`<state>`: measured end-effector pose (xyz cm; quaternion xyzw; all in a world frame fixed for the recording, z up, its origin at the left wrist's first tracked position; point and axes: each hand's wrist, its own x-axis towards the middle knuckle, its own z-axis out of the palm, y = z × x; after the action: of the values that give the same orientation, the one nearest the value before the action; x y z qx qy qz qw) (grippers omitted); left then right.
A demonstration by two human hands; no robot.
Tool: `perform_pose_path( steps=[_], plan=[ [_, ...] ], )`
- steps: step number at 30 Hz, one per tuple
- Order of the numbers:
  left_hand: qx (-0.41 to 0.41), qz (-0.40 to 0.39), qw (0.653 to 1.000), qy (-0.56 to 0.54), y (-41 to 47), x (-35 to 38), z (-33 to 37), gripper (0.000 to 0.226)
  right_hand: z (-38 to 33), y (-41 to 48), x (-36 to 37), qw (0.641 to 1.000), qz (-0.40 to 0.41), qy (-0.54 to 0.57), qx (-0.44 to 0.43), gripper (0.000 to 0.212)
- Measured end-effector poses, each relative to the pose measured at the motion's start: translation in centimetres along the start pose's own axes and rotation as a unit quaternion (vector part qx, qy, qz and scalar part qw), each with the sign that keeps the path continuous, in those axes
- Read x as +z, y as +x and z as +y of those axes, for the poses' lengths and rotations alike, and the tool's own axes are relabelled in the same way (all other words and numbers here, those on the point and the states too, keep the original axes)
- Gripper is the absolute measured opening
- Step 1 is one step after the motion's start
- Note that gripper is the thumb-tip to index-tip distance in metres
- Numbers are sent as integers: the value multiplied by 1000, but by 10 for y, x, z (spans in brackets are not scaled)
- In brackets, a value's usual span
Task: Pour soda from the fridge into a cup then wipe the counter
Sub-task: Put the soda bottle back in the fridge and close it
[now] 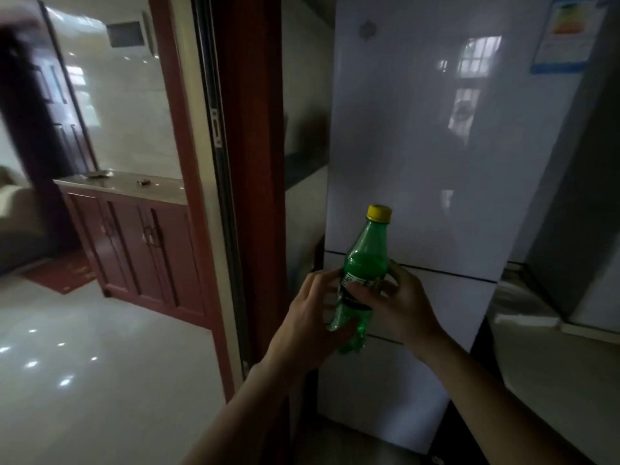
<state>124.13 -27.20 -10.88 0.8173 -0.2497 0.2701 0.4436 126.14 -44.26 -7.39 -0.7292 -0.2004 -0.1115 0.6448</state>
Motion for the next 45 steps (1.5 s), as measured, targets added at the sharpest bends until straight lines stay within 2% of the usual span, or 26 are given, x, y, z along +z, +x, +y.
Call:
perform_pose_path(
  steps=[4,11,15,21,26,32,35,39,42,45],
  plan=[
    [7,7,999,-40,59,1,-44,70,9,64,8,999,28,-44,5,48],
    [17,4,995,-96,138,19,-102,71,30,141,12,996,89,-25,17,44],
    [-2,30,991,-131,170,31,-128,71,44,177,-1,999,24,12,27,38],
    [-23,67,994,-83,218,51,-160,76,71,242,-26,999,-8,-20,-23,22],
    [-63,105,990,-76,261,74,-168,79,107,296,-60,997,-65,-16,-32,22],
    [-104,146,979,-100,295,98,-176,65,133,355,-77,992,-93,44,-76,24],
    [-132,213,957,-145,301,97,-177,52,152,368,-66,985,-121,54,-108,29],
    [-150,286,934,-153,303,87,-180,39,165,370,-48,973,-157,8,-172,40],
    [-152,301,927,-162,306,72,-180,33,158,377,-37,954,-163,-67,-244,40],
    [-154,289,930,-169,308,56,-184,29,140,392,-37,931,-191,-145,-275,38]
  ],
)
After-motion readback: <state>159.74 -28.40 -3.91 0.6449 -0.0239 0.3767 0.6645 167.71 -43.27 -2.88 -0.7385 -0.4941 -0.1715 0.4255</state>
